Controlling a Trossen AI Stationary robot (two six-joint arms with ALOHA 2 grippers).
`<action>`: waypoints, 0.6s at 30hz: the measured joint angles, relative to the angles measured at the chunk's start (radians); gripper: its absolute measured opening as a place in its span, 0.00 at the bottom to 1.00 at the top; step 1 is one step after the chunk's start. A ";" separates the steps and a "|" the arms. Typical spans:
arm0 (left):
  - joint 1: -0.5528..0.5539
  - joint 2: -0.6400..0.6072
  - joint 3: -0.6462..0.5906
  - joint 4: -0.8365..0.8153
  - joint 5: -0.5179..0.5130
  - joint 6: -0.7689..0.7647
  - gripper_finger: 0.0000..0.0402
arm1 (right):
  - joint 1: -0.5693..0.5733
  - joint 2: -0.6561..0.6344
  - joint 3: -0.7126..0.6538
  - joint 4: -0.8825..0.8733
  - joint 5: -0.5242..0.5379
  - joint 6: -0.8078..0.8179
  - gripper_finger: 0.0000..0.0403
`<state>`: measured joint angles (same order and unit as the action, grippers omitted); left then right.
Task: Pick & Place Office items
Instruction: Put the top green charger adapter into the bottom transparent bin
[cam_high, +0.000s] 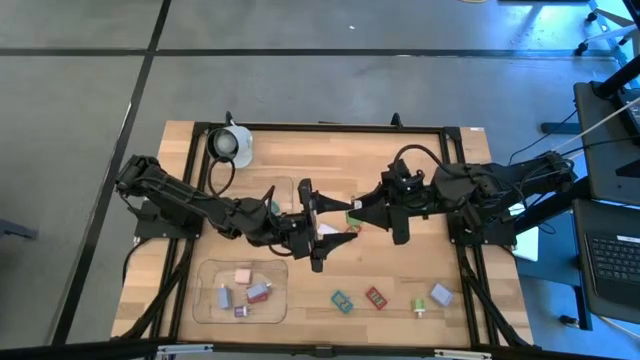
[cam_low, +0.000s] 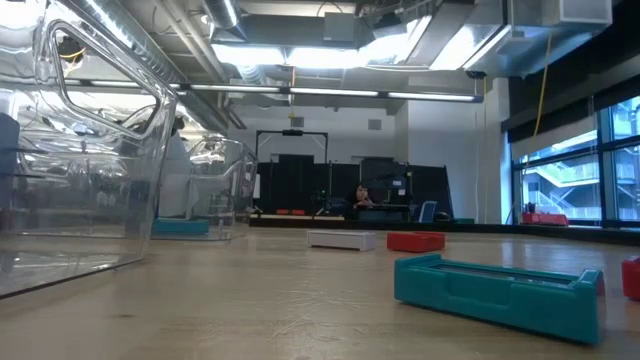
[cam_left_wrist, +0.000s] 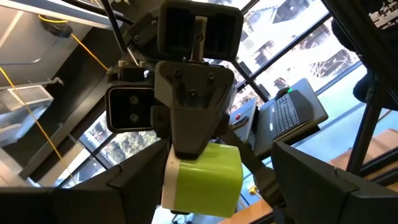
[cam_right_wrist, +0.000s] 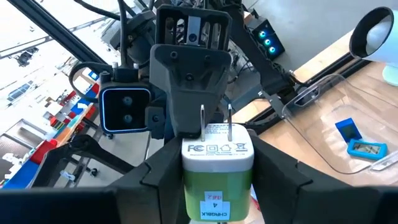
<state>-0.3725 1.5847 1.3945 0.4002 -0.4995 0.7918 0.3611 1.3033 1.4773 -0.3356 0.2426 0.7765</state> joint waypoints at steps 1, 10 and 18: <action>0.000 0.000 0.000 0.000 -0.001 0.000 0.68 | 0.000 0.000 0.000 0.002 0.000 0.000 0.40; 0.015 -0.002 0.001 0.001 -0.003 0.003 0.49 | 0.000 0.000 -0.001 0.008 0.001 -0.002 0.40; 0.019 -0.004 0.002 0.003 -0.002 0.039 0.42 | 0.000 0.000 -0.001 0.034 0.004 -0.005 0.41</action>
<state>-0.3531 1.5810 1.3964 0.4034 -0.5018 0.8303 0.3611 1.3033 1.4765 -0.3015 0.2464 0.7712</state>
